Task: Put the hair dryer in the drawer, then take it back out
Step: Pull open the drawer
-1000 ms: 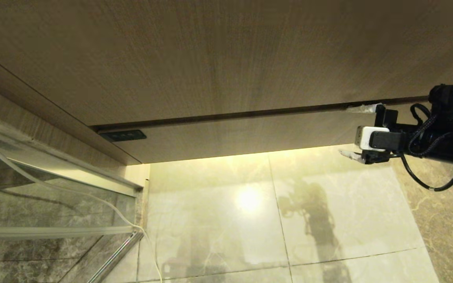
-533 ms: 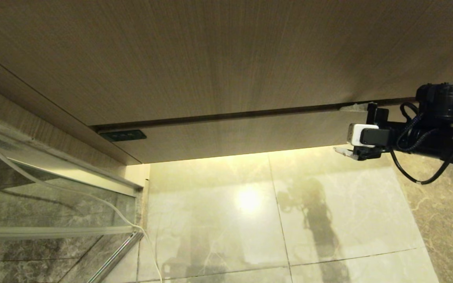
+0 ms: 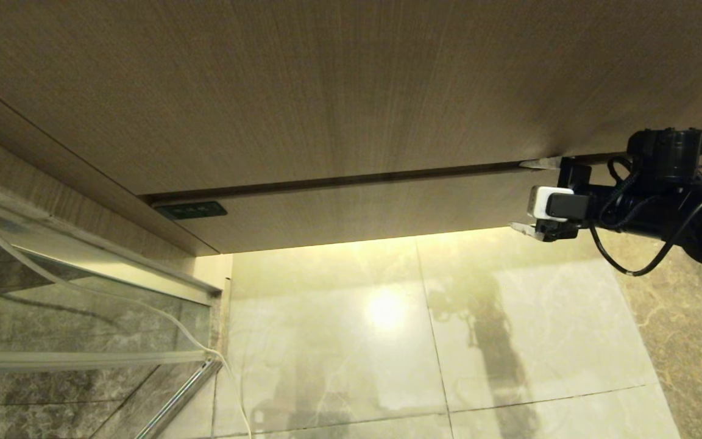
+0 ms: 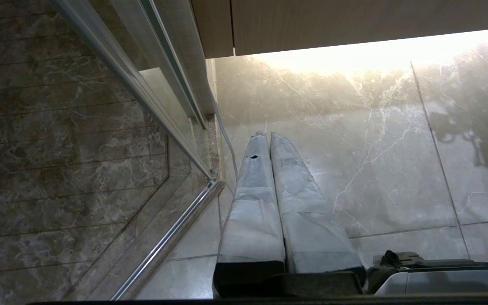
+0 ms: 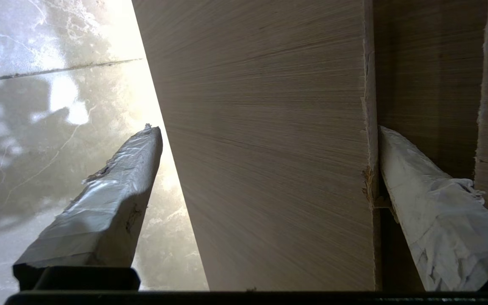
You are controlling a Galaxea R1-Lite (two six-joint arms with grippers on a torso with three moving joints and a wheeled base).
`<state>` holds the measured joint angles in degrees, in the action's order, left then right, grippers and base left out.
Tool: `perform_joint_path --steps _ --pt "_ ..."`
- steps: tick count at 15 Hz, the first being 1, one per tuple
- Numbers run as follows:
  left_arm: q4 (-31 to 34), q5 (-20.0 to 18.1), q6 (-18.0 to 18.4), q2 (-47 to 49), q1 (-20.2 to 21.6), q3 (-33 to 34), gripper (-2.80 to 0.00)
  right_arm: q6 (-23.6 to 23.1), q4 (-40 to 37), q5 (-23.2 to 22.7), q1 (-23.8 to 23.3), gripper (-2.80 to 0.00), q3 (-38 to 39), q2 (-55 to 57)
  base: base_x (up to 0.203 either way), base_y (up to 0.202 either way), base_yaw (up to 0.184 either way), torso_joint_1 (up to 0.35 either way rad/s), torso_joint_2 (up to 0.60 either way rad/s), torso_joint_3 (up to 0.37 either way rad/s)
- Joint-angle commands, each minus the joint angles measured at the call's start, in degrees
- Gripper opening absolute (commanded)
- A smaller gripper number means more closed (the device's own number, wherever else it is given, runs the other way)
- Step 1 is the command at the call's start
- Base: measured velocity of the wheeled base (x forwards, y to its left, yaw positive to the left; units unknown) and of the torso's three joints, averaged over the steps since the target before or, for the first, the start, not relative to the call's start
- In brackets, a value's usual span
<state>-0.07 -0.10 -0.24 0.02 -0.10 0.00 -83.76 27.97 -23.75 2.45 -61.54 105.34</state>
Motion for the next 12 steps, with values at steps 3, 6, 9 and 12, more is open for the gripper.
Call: perform_joint_path --steps 3,6,9,12 --pt "0.0 0.0 0.0 0.0 0.0 0.1 -2.80 -0.2 -6.1 6.9 -0.1 0.00 0.4 1.2 0.000 0.000 0.000 0.000 0.00 0.000" --pt "0.0 0.0 0.0 0.0 0.0 0.1 -2.80 3.8 -14.8 14.7 0.0 0.00 0.2 0.2 0.000 0.000 0.000 0.000 0.00 0.000" --pt "0.0 0.0 0.0 0.0 0.0 0.0 -2.80 7.1 -15.9 17.0 0.0 0.00 0.6 -0.4 0.000 0.000 0.000 0.000 0.00 0.000" --pt "0.0 0.0 0.0 0.0 0.0 0.1 -2.80 7.6 -19.5 17.8 0.0 0.00 0.6 -1.0 0.000 0.000 0.000 0.000 0.00 0.000"
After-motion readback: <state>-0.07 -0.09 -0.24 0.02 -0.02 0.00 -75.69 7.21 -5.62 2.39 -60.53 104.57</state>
